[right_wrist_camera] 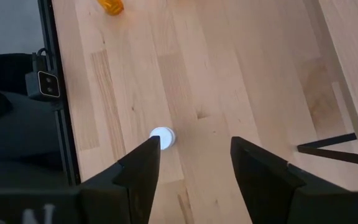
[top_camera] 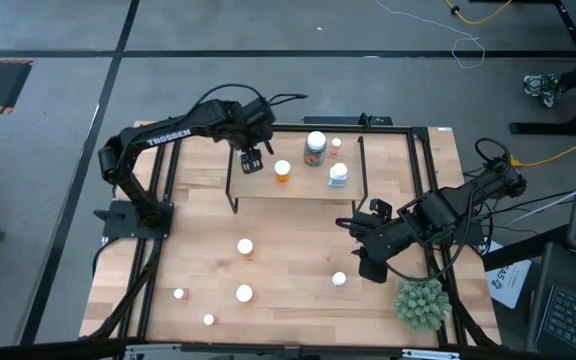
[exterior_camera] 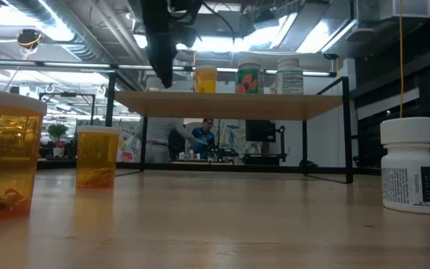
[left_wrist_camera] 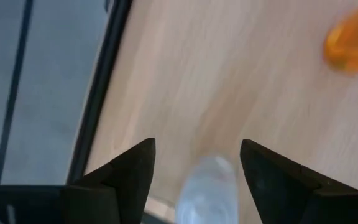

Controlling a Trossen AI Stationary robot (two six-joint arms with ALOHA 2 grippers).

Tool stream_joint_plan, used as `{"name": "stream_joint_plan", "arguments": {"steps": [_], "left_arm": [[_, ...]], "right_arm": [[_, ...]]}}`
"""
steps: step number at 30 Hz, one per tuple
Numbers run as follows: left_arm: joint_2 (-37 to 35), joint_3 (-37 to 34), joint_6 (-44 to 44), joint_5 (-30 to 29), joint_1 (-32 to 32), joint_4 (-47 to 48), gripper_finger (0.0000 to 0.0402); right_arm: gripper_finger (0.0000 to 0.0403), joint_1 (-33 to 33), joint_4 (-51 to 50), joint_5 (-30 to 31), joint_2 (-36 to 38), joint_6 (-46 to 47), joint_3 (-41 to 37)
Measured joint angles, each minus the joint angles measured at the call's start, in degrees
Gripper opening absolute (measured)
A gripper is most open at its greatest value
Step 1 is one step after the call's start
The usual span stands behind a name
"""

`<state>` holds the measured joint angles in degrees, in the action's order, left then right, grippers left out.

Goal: Pick and place medicine bottles onto shelf by color
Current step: Put the white pill bottle on the shelf

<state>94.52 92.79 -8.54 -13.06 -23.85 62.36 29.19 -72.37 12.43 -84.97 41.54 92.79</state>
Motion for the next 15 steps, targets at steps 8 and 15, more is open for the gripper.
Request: {"name": "stream_joint_plan", "arguments": {"steps": [8, 15], "left_arm": [[0.00, 8.30, 1.44, -1.77, 4.37, 2.94, 0.0229], [-0.05, 21.77, 10.15, -1.74, 12.53, 15.72, 0.0228]], "right_arm": [[0.0199, 0.00, 2.29, 0.09, 0.00, 1.03, -1.00], [0.0199, 1.83, 8.72, -4.78, -0.02, 0.56, -9.35]]}}
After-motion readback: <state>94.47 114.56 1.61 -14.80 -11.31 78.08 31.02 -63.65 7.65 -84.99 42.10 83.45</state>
